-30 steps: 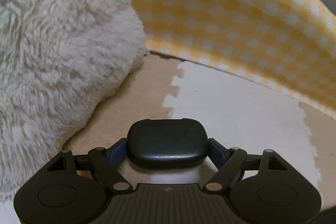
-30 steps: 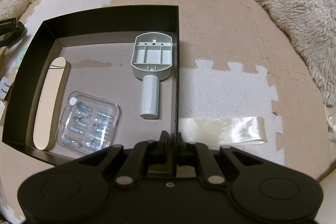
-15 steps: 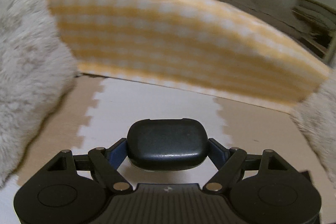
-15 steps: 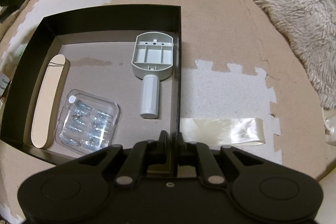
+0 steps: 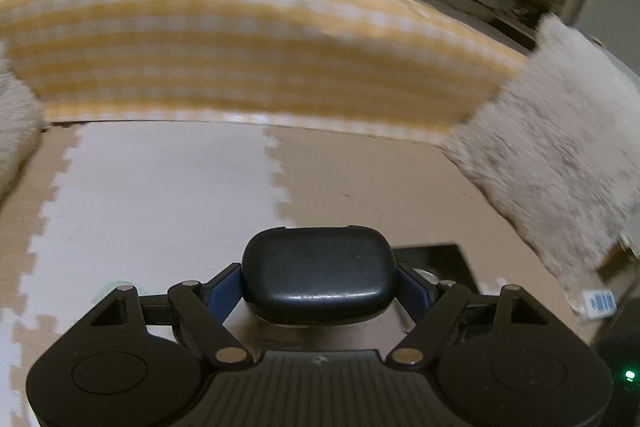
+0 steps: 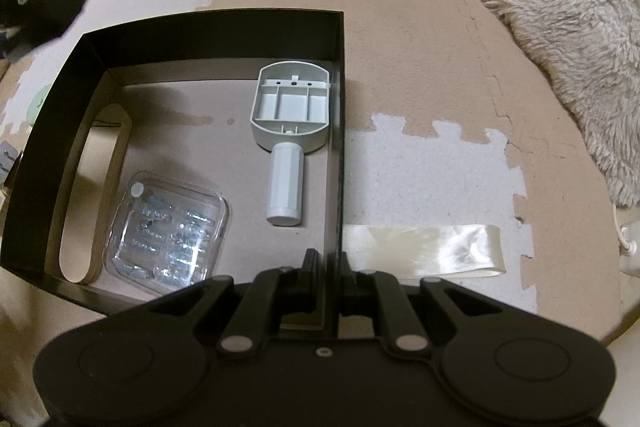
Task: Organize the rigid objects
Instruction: 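Carry the black earbud case into the black box and release it, then move the left tool to the white charger plug and grasp it, then carry the white charger plug into the black box and release it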
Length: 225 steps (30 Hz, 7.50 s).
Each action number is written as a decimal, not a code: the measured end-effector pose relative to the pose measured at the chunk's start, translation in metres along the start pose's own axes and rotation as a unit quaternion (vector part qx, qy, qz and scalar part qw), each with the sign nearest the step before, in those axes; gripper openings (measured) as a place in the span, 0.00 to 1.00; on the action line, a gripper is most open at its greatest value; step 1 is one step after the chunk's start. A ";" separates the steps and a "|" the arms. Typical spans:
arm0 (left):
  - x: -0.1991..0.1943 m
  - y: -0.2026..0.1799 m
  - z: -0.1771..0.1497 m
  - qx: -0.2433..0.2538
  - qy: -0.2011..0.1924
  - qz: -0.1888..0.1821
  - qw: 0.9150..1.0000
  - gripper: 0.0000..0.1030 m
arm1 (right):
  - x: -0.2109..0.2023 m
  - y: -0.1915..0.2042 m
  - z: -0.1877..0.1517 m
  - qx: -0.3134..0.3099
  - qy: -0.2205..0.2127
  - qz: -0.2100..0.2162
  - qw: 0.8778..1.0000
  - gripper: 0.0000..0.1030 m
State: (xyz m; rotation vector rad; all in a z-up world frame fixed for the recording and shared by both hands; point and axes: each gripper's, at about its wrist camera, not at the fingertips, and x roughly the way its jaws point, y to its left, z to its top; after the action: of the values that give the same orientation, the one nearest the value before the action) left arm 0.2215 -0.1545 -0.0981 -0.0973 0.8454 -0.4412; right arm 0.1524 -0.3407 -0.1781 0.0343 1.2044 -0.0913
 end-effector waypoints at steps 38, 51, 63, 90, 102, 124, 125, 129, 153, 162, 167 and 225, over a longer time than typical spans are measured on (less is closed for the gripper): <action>0.110 -0.037 -0.018 -0.031 0.099 0.047 0.993 0.80 | 0.001 -0.004 0.000 0.005 -0.001 0.010 1.000 0.09; 0.094 -0.045 -0.016 -0.027 0.117 0.024 0.993 0.97 | 0.001 -0.005 -0.001 0.006 -0.001 0.011 1.000 0.09; 0.055 -0.053 -0.017 0.010 0.101 0.020 0.995 1.00 | 0.003 -0.006 -0.001 0.008 -0.001 0.012 1.000 0.09; -0.054 0.000 -0.028 0.072 0.075 -0.003 0.995 1.00 | 0.001 -0.002 -0.001 0.000 -0.001 0.005 1.000 0.10; -0.068 0.070 -0.030 0.079 0.065 0.026 0.994 1.00 | 0.001 -0.001 -0.002 -0.002 -0.001 0.003 1.000 0.10; -0.009 0.173 -0.039 -0.105 0.137 0.025 0.985 0.80 | 0.000 0.002 -0.003 -0.006 -0.001 -0.002 1.000 0.11; -0.007 0.175 -0.040 -0.111 0.139 0.026 0.984 0.77 | 0.000 0.002 -0.003 -0.006 -0.001 -0.002 1.000 0.11; -0.001 0.182 -0.042 -0.139 0.142 0.024 0.980 0.68 | 0.000 0.002 -0.003 -0.006 -0.001 -0.002 1.000 0.11; -0.035 0.109 -0.022 -0.092 0.072 -0.051 0.992 0.62 | 0.000 0.002 -0.003 -0.006 -0.001 -0.002 1.000 0.11; -0.013 0.041 -0.024 -0.084 0.089 -0.106 0.987 0.62 | 0.000 0.001 -0.003 -0.006 -0.002 -0.001 1.000 0.11; 0.012 0.001 -0.026 -0.070 0.103 -0.108 0.986 0.62 | 0.000 0.001 -0.003 -0.006 -0.002 -0.001 1.000 0.11; 0.044 -0.042 -0.042 -0.024 0.152 -0.026 0.988 0.84 | 0.000 0.002 -0.003 -0.005 -0.003 0.002 1.000 0.10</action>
State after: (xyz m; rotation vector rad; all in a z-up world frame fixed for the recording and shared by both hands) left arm 0.2020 -0.2070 -0.1460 -0.0986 1.1555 -0.4914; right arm 0.1501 -0.3387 -0.1790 0.0273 1.1984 -0.0827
